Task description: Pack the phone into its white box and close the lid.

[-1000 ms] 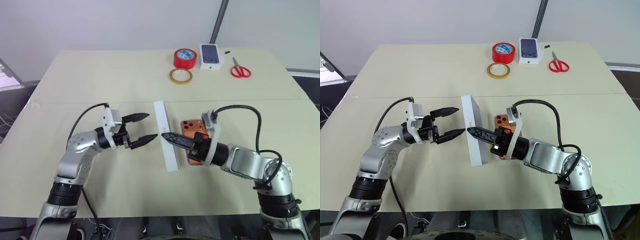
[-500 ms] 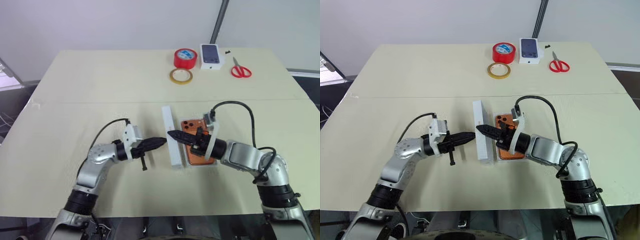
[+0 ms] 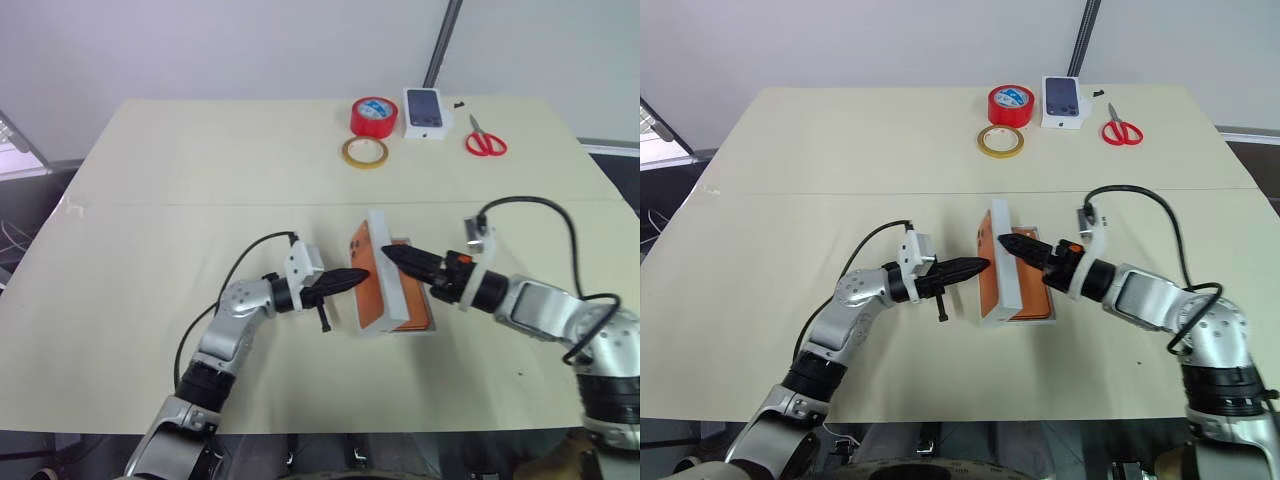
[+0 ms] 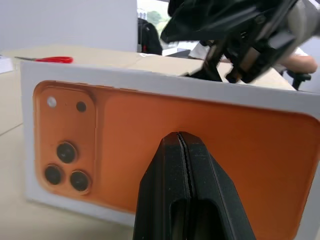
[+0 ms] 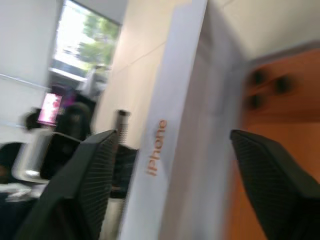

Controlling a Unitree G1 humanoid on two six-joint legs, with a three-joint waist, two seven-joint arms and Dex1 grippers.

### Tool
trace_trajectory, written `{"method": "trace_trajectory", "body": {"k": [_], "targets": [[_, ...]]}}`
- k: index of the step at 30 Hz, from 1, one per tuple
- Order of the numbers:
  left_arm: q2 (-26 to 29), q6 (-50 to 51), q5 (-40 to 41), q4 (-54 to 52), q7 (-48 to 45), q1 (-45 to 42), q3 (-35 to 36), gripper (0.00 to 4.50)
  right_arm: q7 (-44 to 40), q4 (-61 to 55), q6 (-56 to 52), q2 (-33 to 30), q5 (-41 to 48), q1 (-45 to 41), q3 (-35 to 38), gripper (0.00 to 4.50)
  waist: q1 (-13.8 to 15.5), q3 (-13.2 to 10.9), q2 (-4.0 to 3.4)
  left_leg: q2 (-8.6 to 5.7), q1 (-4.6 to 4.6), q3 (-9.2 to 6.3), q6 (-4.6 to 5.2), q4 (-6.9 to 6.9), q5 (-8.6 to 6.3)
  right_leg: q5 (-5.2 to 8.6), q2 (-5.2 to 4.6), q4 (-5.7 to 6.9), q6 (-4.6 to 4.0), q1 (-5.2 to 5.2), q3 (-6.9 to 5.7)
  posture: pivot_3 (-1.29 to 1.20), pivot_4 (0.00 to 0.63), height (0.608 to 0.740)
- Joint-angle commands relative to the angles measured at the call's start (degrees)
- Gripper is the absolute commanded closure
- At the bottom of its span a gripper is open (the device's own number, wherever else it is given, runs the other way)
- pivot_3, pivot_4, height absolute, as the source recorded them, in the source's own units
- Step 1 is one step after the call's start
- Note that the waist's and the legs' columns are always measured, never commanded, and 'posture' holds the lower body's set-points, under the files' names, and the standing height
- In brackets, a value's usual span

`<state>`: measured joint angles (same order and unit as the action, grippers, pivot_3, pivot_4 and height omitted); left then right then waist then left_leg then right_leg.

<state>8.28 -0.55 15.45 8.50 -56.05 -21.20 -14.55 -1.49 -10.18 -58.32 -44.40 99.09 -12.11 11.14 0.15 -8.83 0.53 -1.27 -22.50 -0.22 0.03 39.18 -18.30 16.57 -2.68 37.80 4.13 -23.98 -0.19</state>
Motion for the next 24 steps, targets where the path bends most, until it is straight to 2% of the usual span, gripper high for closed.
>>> {"method": "trace_trajectory", "body": {"k": [1,3,5,8,9,11,14,20,24], "targets": [[-1.72,2.87,1.22,-0.71,-0.79,-1.38,-1.95,4.5,-13.35,-2.43,2.65,-7.08,-13.32,-0.06,3.7,0.65,0.09,0.0,0.0,0.0,0.0,0.01,0.0,0.0,0.0,0.0,0.01,0.0,0.0,0.01,0.0,0.0,0.15,0.74],[-2.28,4.45,1.72,-0.39,-1.11,-2.05,-1.98,4.5,-17.62,-2.13,7.9,-8.89,-24.27,-0.59,2.03,0.65,0.1,-0.02,0.04,0.01,0.04,0.01,0.0,0.0,0.0,0.0,0.04,0.0,0.0,0.03,0.0,0.0,0.15,0.74],[-2.03,4.04,1.04,0.34,-1.25,-2.61,-1.78,4.5,-18.76,-1.36,12.34,-7.23,-31.07,-1.23,1.19,0.65,0.09,-0.02,0.03,0.02,0.11,0.01,0.0,0.0,0.0,0.0,0.1,0.0,0.0,0.09,0.0,0.0,0.15,0.74],[-1.04,4.63,0.75,0.69,-1.14,-3.22,-0.97,4.5,-21.03,-3.18,19.48,-4.66,-42.55,-0.1,-2.17,1.45,0.14,-0.01,0.02,0.03,0.12,0.0,0.0,0.0,0.0,0.0,0.12,0.01,0.0,0.1,0.0,0.0,0.15,0.74],[-0.81,4.82,0.88,0.72,-1.04,-3.3,-0.72,4.5,-21.96,-3.92,21.05,-4.07,-45.31,0.45,-2.92,1.87,0.25,-0.01,0.02,0.03,0.11,0.0,0.0,0.0,0.0,0.0,0.12,0.01,0.0,0.09,0.0,0.0,0.15,0.74],[0.29,7.77,1.84,1.17,0.06,-4.05,1.07,4.5,-27.24,-5.81,30.48,-5.35,-57.75,4.43,-8.33,2.9,0.57,0.0,0.0,0.03,0.1,0.0,0.0,0.0,0.0,0.0,0.12,0.01,0.0,0.08,0.0,0.0,0.15,0.74],[2.84,10.14,2.85,2.82,0.22,-5.26,4.13,4.5,-29.05,-4.57,35.71,-2.32,-63.23,7.52,-8.72,4.43,0.6,-0.03,0.04,0.02,0.08,-0.02,0.0,0.0,0.0,0.01,0.11,-0.02,0.01,0.09,-0.01,0.0,0.15,0.74],[8.56,14.16,-1.67,6.52,-3.97,-5.05,-0.1,4.5,-30.31,-0.5,39.32,0.21,-68.36,8.12,-5.29,4.43,0.54,-0.02,0.02,0.02,0.21,-0.02,-0.02,0.03,0.01,0.01,0.11,-0.01,0.01,0.21,0.0,0.0,0.15,0.74],[5.48,14.98,-0.84,11.66,-3.4,-8.14,0.67,4.5,-30.09,1.38,40.17,3.34,-70.78,8.93,-4.59,4.43,0.84,0.01,-0.02,-0.01,0.26,-0.07,-0.02,0.04,0.01,0.01,0.07,-0.1,0.01,0.33,-0.03,0.0,0.15,0.74]]}}
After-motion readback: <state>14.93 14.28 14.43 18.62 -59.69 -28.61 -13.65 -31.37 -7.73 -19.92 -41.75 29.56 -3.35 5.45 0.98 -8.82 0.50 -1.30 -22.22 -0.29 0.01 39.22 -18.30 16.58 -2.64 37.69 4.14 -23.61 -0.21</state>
